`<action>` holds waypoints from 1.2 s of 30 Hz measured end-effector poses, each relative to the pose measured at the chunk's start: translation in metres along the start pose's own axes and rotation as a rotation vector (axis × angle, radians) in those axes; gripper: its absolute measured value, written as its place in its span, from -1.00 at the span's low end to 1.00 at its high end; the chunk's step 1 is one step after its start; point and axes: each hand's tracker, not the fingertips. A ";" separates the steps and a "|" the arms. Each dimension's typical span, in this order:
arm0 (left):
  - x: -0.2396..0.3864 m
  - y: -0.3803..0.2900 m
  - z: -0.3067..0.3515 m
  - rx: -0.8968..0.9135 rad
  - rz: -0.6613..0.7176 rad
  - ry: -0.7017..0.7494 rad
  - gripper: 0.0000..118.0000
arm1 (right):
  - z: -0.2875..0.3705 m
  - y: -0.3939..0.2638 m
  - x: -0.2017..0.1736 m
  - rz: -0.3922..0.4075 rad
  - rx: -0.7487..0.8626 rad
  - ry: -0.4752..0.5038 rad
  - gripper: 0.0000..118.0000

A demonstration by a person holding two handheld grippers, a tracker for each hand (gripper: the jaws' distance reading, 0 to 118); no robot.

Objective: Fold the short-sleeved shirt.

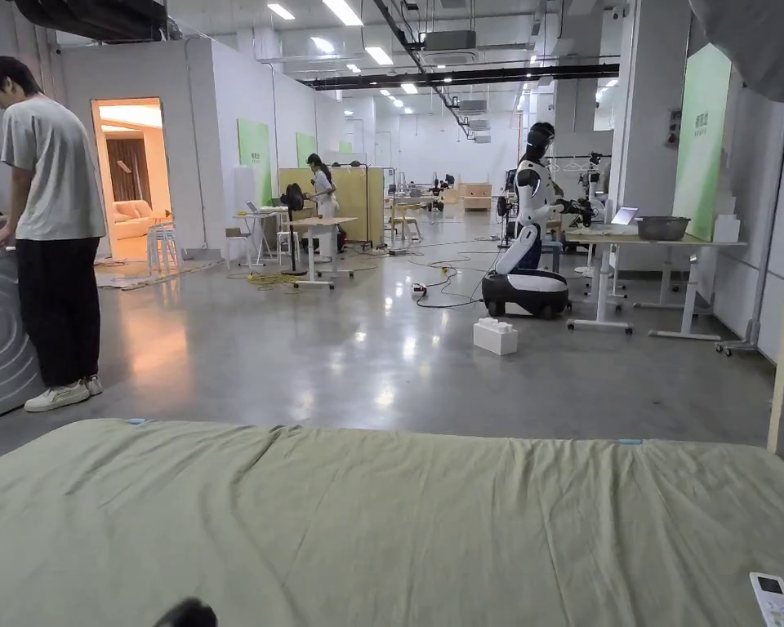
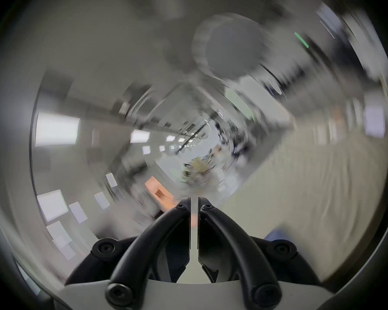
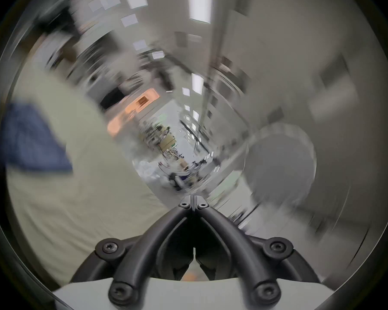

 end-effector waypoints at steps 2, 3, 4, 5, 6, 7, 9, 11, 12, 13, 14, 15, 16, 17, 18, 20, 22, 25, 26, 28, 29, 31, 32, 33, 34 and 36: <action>0.045 -0.020 0.005 -0.017 -0.255 -0.184 -0.91 | 0.013 0.002 -0.028 0.263 0.071 0.117 -0.99; 0.061 -0.028 0.012 -0.015 -0.264 -0.302 -0.91 | 0.013 -0.015 -0.057 0.331 0.089 0.201 -0.99; 0.081 -0.037 0.020 -0.008 -0.240 -0.406 -0.92 | 0.019 -0.022 -0.060 0.367 0.091 0.268 -0.99; 0.097 -0.040 0.029 0.057 -0.244 -0.504 -0.92 | 0.024 -0.025 -0.083 0.386 0.100 0.327 -0.99; 0.111 -0.048 0.036 0.027 -0.278 -0.544 -0.92 | 0.029 -0.027 -0.103 0.392 0.101 0.374 -0.99; 0.108 -0.046 0.036 0.029 -0.322 -0.558 -0.92 | 0.032 -0.027 -0.121 0.396 0.098 0.406 -0.99; 0.130 -0.055 0.050 0.006 -0.324 -0.560 -0.92 | 0.034 -0.027 -0.137 0.374 0.063 0.464 -0.99; 0.102 -0.044 0.034 -0.017 -0.177 -0.578 -0.92 | 0.036 -0.035 -0.132 0.333 0.059 0.443 -0.99; 0.101 -0.045 0.034 -0.044 -0.065 -0.569 -0.92 | 0.034 -0.031 -0.131 0.265 0.032 0.417 -0.99; 0.101 -0.047 0.034 -0.092 0.019 -0.567 -0.92 | 0.029 -0.030 -0.119 0.203 0.001 0.383 -0.99; 0.099 -0.049 0.033 -0.116 0.132 -0.540 -0.92 | 0.025 -0.039 -0.102 0.100 -0.035 0.327 -0.99; 0.097 -0.050 0.033 -0.132 0.282 -0.487 -0.92 | 0.017 -0.029 -0.087 -0.043 -0.085 0.258 -0.99; 0.065 -0.030 0.013 -0.133 0.460 -0.427 -0.92 | 0.011 -0.029 -0.067 -0.214 -0.142 0.192 -0.99; 0.062 -0.034 0.014 -0.142 0.629 -0.398 -0.92 | 0.007 -0.033 -0.049 -0.392 -0.181 0.134 -0.99; 0.061 -0.041 0.018 -0.146 0.821 -0.382 -0.92 | 0.005 -0.036 -0.032 -0.605 -0.231 0.076 -0.99; 0.005 -0.062 -0.003 -0.146 1.132 -0.326 -0.92 | 0.008 -0.040 0.002 -1.048 -0.336 -0.050 -0.99; 0.000 -0.096 -0.002 -0.172 1.295 -0.303 -0.92 | 0.019 -0.066 -0.004 -1.485 -0.407 -0.055 -0.99; 0.008 -0.077 0.002 -0.232 1.248 -0.372 -0.92 | 0.024 -0.086 -0.039 -1.420 -0.514 0.025 -0.99; 0.007 -0.080 0.004 -0.211 1.208 -0.392 -0.92 | 0.026 -0.085 -0.039 -1.336 -0.482 0.032 -0.99; 0.006 -0.069 0.010 -0.204 1.131 -0.366 -0.92 | 0.027 -0.079 -0.041 -1.225 -0.436 0.039 -0.99; 0.007 -0.063 0.012 -0.211 1.149 -0.361 -0.92 | 0.028 -0.079 -0.040 -1.228 -0.413 0.049 -0.99; 0.007 -0.059 0.010 -0.212 1.169 -0.374 -0.92 | 0.027 -0.072 -0.037 -1.267 -0.397 0.084 -0.99; 0.003 -0.063 0.010 -0.200 1.204 -0.385 -0.92 | 0.028 -0.071 -0.039 -1.281 -0.406 0.103 -0.99; 0.003 -0.063 0.009 -0.198 1.231 -0.387 -0.92 | 0.029 -0.069 -0.039 -1.253 -0.384 0.100 -0.99; 0.003 -0.062 0.009 -0.198 1.237 -0.387 -0.92 | 0.030 -0.068 -0.041 -1.237 -0.376 0.107 -0.99; 0.001 -0.063 0.009 -0.203 1.218 -0.370 -0.92 | 0.028 -0.063 -0.038 -1.206 -0.365 0.117 -0.99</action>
